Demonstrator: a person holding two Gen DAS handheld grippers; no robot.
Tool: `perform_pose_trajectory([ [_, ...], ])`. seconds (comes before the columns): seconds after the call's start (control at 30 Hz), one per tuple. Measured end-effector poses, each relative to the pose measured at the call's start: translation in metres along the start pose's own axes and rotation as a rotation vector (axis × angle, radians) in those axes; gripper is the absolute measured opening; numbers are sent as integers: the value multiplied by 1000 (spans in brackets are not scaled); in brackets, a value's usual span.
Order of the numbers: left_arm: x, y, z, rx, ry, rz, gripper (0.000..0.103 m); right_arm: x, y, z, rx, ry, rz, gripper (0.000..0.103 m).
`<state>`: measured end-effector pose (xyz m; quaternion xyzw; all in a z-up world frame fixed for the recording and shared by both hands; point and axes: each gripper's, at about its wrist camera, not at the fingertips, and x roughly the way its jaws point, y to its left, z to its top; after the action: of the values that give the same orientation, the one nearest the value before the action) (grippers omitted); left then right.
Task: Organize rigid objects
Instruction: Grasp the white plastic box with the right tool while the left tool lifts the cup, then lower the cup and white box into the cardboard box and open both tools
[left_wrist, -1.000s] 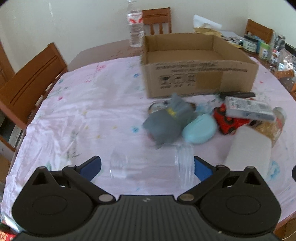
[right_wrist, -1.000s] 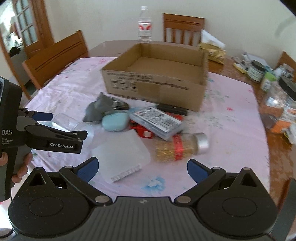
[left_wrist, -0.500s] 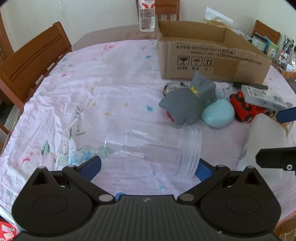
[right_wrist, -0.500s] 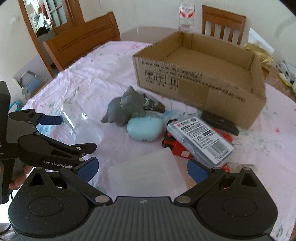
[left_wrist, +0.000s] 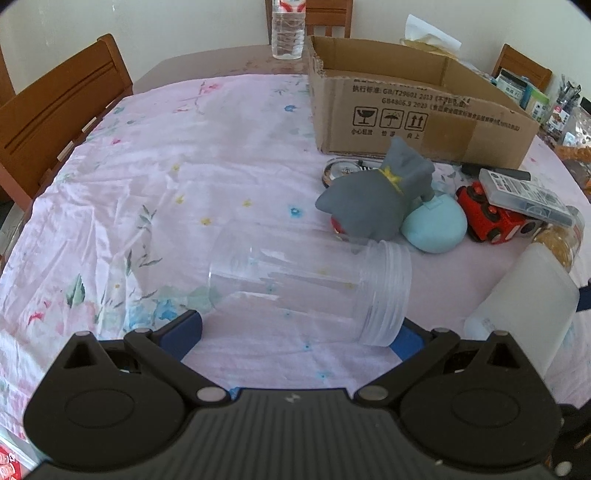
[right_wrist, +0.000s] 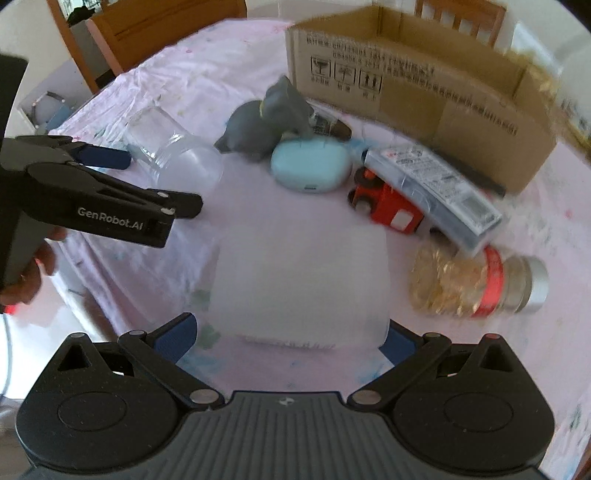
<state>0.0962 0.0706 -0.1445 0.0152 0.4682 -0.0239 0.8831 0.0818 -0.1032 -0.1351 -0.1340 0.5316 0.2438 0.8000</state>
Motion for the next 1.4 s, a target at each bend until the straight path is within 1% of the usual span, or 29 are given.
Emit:
perform_pose_trajectory([
  [0.07, 0, 0, -2, 4, -11, -3, 103, 3, 5, -1, -32, -2, -44, 103],
  [0.37, 3, -3, 2, 13, -39, -3, 103, 2, 4, -3, -12, -34, -53, 103],
  [0.6, 5, -13, 7, 81, -60, 28, 103, 3, 5, -4, 6, -52, -63, 103],
  [0.77, 4, -16, 9, 104, -65, 31, 102, 5, 5, 1, 18, -32, -66, 103],
  [0.87, 2, -17, 10, 118, -74, 25, 102, 1, 4, 5, 38, -53, -59, 103],
  [0.93, 1, -17, 12, 125, -78, 24, 102, -1, 5, 8, 34, -64, -71, 103],
  [1.03, -1, -16, 13, 128, -73, 13, 98, -4, 9, 12, 19, -81, -90, 103],
  [1.17, -1, -14, 14, 130, -68, 0, 97, -5, 13, 18, 18, -89, -93, 103],
  [1.2, 0, -14, 14, 132, -64, -1, 95, -5, 14, 19, 21, -85, -97, 103],
  [1.3, 0, -12, 16, 127, -52, -12, 94, -3, 14, 21, 26, -71, -121, 99],
  [1.4, -1, -10, 18, 121, -46, -16, 94, -3, 12, 22, 37, -59, -140, 91],
])
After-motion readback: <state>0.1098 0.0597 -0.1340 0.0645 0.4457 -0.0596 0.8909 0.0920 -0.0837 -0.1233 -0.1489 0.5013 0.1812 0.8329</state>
